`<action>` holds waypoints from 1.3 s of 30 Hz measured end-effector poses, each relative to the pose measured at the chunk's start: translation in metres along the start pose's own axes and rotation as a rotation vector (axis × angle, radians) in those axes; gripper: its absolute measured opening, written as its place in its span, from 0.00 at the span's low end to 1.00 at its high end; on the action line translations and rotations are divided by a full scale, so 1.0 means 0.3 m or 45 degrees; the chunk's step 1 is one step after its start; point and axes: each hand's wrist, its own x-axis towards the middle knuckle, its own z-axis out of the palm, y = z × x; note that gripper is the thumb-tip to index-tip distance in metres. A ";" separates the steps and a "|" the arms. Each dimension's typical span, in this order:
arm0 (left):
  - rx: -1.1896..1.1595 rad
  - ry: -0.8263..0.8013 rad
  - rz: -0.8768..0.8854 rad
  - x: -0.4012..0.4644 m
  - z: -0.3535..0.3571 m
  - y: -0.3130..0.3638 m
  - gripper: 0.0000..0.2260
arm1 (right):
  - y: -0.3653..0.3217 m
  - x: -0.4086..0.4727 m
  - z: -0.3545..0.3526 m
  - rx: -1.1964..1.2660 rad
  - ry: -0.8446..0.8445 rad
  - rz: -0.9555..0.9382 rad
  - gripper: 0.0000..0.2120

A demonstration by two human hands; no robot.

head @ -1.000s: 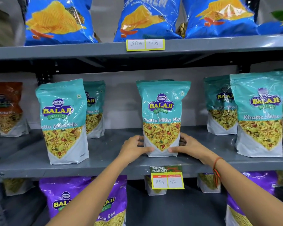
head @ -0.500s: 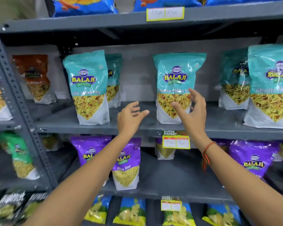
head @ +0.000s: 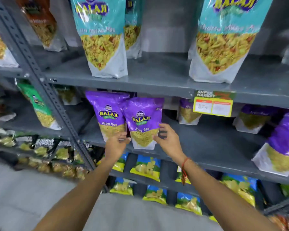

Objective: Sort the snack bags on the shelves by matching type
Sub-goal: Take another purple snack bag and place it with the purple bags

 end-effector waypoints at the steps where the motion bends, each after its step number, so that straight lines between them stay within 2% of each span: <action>1: 0.030 -0.077 -0.072 0.018 0.024 -0.057 0.18 | 0.056 0.031 0.014 -0.052 -0.049 0.101 0.31; 3: 0.031 -0.184 -0.197 0.052 0.067 -0.134 0.25 | 0.162 0.082 0.041 -0.144 -0.152 0.241 0.42; 5: 0.019 -0.256 -0.250 0.087 0.103 -0.167 0.30 | 0.225 0.120 0.061 -0.192 -0.256 0.297 0.45; 9: -0.065 -0.337 -0.340 0.135 0.143 -0.190 0.37 | 0.308 0.198 0.104 -0.180 -0.306 0.332 0.42; 11: -0.057 -0.335 -0.307 0.150 0.160 -0.201 0.40 | 0.350 0.228 0.126 -0.097 -0.303 0.350 0.37; 13: -0.006 -0.330 -0.237 0.156 0.179 -0.212 0.34 | 0.361 0.239 0.132 -0.064 -0.264 0.356 0.24; 15: 0.036 -0.304 -0.182 0.152 0.189 -0.206 0.24 | 0.354 0.241 0.124 -0.047 -0.250 0.348 0.18; 18: 0.039 -0.268 -0.145 0.157 0.209 -0.192 0.22 | 0.362 0.245 0.099 -0.023 -0.264 0.354 0.21; 21: 0.086 -0.330 -0.100 0.163 0.246 -0.173 0.24 | 0.375 0.232 0.052 -0.015 -0.234 0.363 0.25; 25: 0.175 -0.420 -0.030 0.147 0.334 -0.113 0.27 | 0.392 0.189 -0.067 -0.043 -0.170 0.410 0.26; 33: 0.354 -0.503 0.117 0.067 0.556 0.039 0.21 | 0.499 0.119 -0.350 -0.091 -0.066 0.524 0.20; 39: 0.438 -0.516 0.135 0.043 0.654 0.114 0.16 | 0.497 0.099 -0.448 -0.069 0.000 0.534 0.16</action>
